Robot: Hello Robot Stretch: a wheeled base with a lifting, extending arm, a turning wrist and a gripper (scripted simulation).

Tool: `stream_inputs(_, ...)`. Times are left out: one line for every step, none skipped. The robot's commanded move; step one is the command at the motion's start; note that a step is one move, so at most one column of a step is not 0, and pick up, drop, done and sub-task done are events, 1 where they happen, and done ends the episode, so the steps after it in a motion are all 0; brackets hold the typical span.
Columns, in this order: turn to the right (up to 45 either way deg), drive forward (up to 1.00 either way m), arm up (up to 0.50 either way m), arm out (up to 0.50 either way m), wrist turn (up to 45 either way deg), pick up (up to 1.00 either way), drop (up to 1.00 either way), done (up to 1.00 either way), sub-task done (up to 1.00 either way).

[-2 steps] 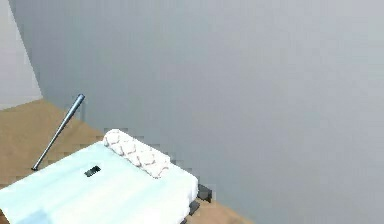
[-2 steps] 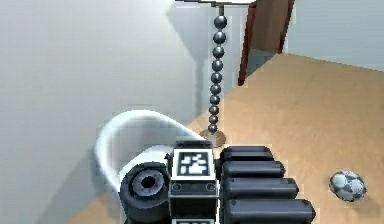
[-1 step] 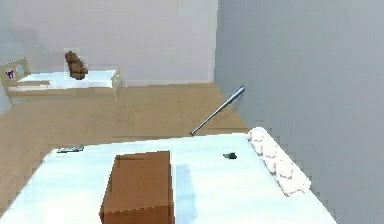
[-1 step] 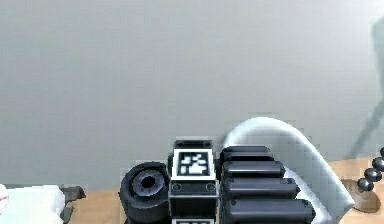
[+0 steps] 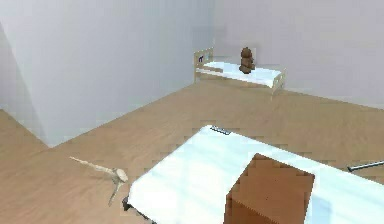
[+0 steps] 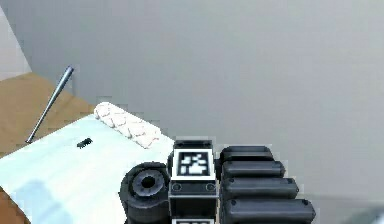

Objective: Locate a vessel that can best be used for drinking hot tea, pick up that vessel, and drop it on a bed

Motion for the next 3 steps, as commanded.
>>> stream_inputs(-12.0,0.00,0.00,0.00,0.0,0.00,0.00,0.00,0.00)
stream_inputs(45.0,0.00,0.00,0.00,0.0,0.00,0.00,0.00,0.00)
stream_inputs(45.0,0.00,0.00,0.00,0.0,0.00,0.00,0.00,0.00)
